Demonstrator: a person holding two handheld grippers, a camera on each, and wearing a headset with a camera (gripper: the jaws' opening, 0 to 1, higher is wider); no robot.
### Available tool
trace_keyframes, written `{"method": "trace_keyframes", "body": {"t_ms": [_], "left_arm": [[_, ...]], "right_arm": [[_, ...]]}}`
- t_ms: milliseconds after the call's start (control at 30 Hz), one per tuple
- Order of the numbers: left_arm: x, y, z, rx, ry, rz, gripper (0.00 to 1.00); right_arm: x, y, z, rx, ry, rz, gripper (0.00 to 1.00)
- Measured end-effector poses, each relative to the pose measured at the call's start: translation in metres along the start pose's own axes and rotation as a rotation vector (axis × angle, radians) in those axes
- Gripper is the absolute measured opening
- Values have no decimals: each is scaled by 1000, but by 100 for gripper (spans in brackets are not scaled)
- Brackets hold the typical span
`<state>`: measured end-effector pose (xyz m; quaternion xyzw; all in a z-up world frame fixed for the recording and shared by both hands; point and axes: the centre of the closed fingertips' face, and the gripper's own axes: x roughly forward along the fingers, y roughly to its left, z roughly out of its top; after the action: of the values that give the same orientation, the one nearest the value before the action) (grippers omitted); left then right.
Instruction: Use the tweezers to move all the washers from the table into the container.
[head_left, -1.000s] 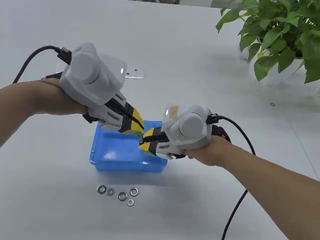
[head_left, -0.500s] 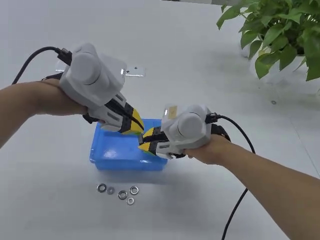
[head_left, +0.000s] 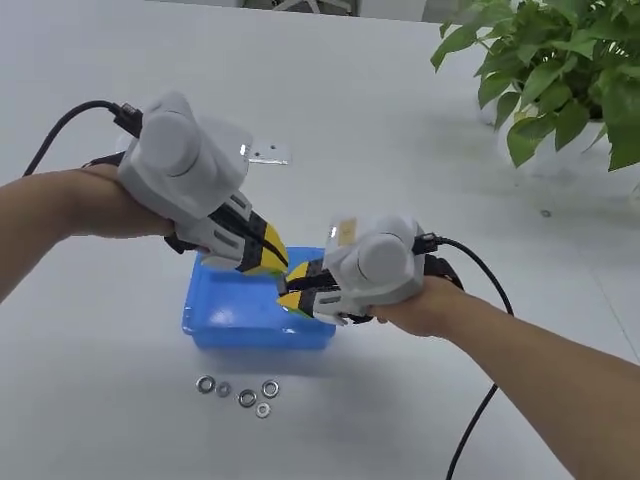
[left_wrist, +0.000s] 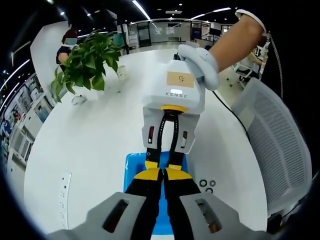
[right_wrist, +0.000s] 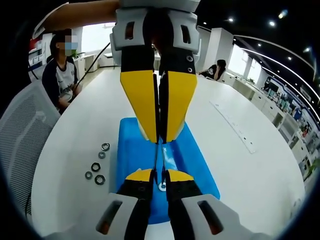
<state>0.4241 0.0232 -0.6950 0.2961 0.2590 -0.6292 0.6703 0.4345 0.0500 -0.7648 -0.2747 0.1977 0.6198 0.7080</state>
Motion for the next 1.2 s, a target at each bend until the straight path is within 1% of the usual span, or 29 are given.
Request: {"method": "trace_keyframes", "body": {"t_ms": [167,300,400,633,900,1200], "left_arm": [[-5,-3,5,6,3,6,5],[-12,-5,11,-2,3,9,5],[-16,-6,14,3,8,13,5],[-26,-14,22,13,10,19,5],[-36,-27,26,24,19,28,5],[-40,-43,26,21,27,21,5]], "right_arm": [[-4,1,5,-5,-5,-8,11],[-10,3,13,-10,-17,-16,11],[-12,4,19,-18,-22,-24,11],[-19,11,31,-33,-38,-29,12],[-25,22,40,-49,-49,-35,12],[-28,39,44,-52,-58,-31,12]]}}
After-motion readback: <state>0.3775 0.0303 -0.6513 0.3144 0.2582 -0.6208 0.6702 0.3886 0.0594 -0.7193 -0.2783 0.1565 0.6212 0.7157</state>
